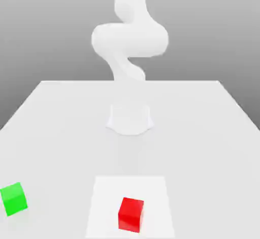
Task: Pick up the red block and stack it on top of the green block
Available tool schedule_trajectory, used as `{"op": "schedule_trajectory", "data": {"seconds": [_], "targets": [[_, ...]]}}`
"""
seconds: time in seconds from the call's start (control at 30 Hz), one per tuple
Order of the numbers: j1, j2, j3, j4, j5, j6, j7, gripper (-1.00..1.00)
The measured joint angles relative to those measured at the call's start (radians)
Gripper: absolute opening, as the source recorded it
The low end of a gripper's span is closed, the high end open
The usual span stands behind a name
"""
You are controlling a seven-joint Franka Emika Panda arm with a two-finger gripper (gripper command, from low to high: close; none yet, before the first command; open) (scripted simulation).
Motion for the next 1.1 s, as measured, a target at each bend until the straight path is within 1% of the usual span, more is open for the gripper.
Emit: {"op": "schedule_trajectory", "data": {"seconds": [0.27, 0.5, 0.63, 0.77, 0.83, 0.93, 0.97, 1.1], "targets": [[-0.055, 0.298, 0.053, -0.072, -0.055, 0.122, 0.108, 0.00], [-0.075, 0.552, 0.067, -0.134, -0.086, 0.227, 0.189, 0.00], [-0.078, 0.695, 0.068, -0.170, -0.080, 0.288, 0.218, 0.00], [-0.080, 0.835, 0.077, -0.206, -0.044, 0.350, 0.225, 0.00], [-0.079, 0.906, 0.076, -0.208, -0.041, 0.397, 0.231, 0.00], [-0.064, 1.014, 0.057, -0.195, -0.061, 0.485, 0.248, 0.00], [-0.058, 1.049, 0.049, -0.190, -0.068, 0.514, 0.254, -1.00], [-0.057, 1.049, 0.049, -0.190, -0.069, 0.514, 0.255, -1.00]]}}
